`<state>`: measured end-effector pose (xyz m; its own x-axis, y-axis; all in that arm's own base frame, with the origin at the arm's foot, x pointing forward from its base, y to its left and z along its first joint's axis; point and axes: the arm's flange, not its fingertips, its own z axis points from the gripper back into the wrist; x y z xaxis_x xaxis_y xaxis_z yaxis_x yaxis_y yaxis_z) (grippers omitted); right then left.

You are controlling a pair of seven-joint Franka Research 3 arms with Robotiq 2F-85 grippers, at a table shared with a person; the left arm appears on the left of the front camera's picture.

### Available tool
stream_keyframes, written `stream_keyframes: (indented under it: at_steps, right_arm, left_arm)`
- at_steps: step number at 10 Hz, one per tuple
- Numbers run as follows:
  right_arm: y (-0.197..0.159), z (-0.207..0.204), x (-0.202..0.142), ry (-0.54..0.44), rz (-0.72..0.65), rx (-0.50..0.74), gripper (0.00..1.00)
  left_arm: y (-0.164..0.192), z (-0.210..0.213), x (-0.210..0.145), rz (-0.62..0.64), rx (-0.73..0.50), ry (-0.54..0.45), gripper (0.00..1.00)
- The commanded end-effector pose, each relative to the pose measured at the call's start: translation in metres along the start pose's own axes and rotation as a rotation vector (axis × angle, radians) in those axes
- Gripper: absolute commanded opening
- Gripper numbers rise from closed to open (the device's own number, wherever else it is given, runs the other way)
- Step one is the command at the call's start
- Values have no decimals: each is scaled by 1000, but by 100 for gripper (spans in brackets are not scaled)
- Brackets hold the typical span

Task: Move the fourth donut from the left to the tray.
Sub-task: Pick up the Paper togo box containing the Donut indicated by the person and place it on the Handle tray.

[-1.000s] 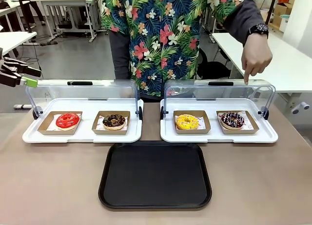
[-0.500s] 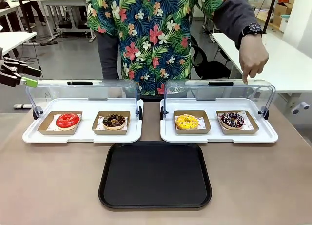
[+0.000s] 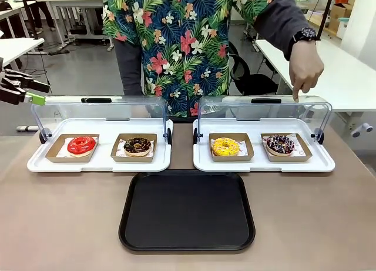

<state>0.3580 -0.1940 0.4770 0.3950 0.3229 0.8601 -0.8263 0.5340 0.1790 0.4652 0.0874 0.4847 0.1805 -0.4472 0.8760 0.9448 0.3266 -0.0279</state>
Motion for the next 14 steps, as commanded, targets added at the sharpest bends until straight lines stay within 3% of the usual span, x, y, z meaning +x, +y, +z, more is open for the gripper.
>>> stream_keyframes:
  at_steps: [1, 2, 4, 7, 11, 14]
  right_arm:
    - [-1, -1, 3, -23, -1, 0, 100]
    - [0, 0, 0, 0, 0, 0, 100]
    - [-19, -21, 27, 108, 25, -14, 100]
    - [-46, -73, 45, 324, 87, 5, 100]
    - [-25, -136, 25, 630, 367, -41, 100]
    - [-16, -171, 4, 735, 594, -63, 100]
  left_arm:
    - [1, 1, 2, -4, -4, 5, 100]
    - [1, 1, 2, -4, -4, 5, 100]
    - [1, 1, 2, -4, -4, 5, 100]
    - [1, 1, 2, -4, -4, 5, 100]
    - [1, 1, 2, -4, -4, 5, 100]
    - [1, 1, 2, -4, -4, 5, 100]
